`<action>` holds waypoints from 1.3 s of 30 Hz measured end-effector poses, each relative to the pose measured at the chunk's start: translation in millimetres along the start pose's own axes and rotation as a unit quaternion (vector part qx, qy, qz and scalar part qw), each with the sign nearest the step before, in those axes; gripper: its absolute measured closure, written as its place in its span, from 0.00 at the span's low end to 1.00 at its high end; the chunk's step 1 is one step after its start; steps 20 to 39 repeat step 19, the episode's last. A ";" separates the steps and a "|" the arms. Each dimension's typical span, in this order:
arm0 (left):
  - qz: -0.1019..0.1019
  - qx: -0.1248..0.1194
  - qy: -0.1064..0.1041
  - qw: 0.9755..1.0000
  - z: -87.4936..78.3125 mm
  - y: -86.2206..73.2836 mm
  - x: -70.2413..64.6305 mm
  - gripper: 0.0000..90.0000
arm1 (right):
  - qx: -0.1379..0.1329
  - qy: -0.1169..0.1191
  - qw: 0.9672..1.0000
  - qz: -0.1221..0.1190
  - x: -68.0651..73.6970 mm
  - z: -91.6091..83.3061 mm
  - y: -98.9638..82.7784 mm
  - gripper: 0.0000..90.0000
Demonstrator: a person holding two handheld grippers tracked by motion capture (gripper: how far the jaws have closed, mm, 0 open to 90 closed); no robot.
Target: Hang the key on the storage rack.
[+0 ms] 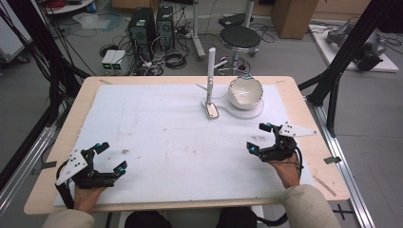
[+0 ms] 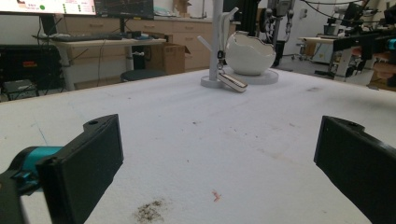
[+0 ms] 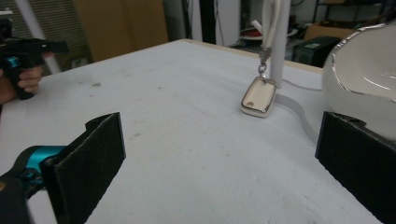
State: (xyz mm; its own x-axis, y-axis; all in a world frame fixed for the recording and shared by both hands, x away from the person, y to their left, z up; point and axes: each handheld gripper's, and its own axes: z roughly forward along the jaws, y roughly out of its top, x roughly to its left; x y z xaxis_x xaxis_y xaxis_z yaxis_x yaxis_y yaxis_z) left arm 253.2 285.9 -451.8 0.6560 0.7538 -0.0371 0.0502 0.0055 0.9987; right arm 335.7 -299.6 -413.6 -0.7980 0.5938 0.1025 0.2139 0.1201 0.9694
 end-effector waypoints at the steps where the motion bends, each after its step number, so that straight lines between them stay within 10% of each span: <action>1: 0.000 -0.001 0.000 1.000 0.0 -0.1 0.1 0.02 | -0.007 -0.008 1.000 0.004 1.2 -1.7 -5.5 0.01; 11: -0.002 0.000 0.003 1.000 -0.4 -0.2 0.6 0.02 | -0.043 -0.061 0.997 0.007 6.2 -7.3 -38.0 0.01; 39: -0.003 -0.003 0.003 1.000 -0.5 -0.2 0.3 0.02 | -0.046 -0.065 0.997 0.005 5.7 -7.4 -38.9 0.01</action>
